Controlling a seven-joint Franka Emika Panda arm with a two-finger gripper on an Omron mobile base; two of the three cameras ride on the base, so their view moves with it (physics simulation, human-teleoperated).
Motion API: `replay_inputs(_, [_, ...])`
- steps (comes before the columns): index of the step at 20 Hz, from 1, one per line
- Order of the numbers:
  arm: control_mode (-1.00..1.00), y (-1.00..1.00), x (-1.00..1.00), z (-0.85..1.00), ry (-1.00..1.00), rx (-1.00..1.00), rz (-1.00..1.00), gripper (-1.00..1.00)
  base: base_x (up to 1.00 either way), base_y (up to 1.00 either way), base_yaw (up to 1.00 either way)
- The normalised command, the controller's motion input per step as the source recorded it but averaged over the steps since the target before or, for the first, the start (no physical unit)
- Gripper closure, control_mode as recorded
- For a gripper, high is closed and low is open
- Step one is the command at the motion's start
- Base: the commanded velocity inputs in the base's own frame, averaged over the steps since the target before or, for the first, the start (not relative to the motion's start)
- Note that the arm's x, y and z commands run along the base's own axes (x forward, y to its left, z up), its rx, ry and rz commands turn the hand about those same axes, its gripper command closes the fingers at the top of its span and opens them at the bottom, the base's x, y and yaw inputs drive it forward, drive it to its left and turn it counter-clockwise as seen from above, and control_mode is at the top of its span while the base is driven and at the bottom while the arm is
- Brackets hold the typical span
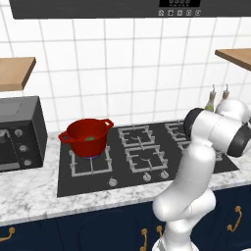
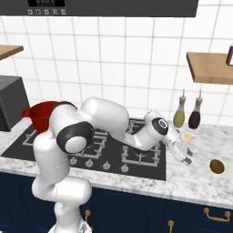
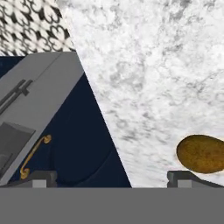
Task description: Put the avocado and broccoli in the pot. Retrieve the spatula and lightly stir the vegetables in the pot.
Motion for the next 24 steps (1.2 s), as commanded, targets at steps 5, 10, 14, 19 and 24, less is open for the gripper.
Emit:
replay_inputs(5, [-1.00,-0.20,0.33,-0.29,-0.18,0.00,0.03,-1.00,0.00,0.00,0.00])
replay_inputs(10, [-1.00,-0.16,0.19,-0.09,-0.29,-0.09,0.00,-1.00,0.00,0.00,0.00])
replay_inputs(14, [-1.00,-0.13,0.03,-0.20,-0.24,-0.14,0.00,-1.00,0.00,0.00,0.00])
replay_inputs(19, [-1.00,-0.06,0.04,-0.46,-0.13,-0.10,0.00,-1.00,0.00,0.00,0.00])
replay_inputs(24, [-1.00,-0.35,0.10,-0.23,-0.06,-0.03,-0.02,-1.00,0.00,0.00,0.00])
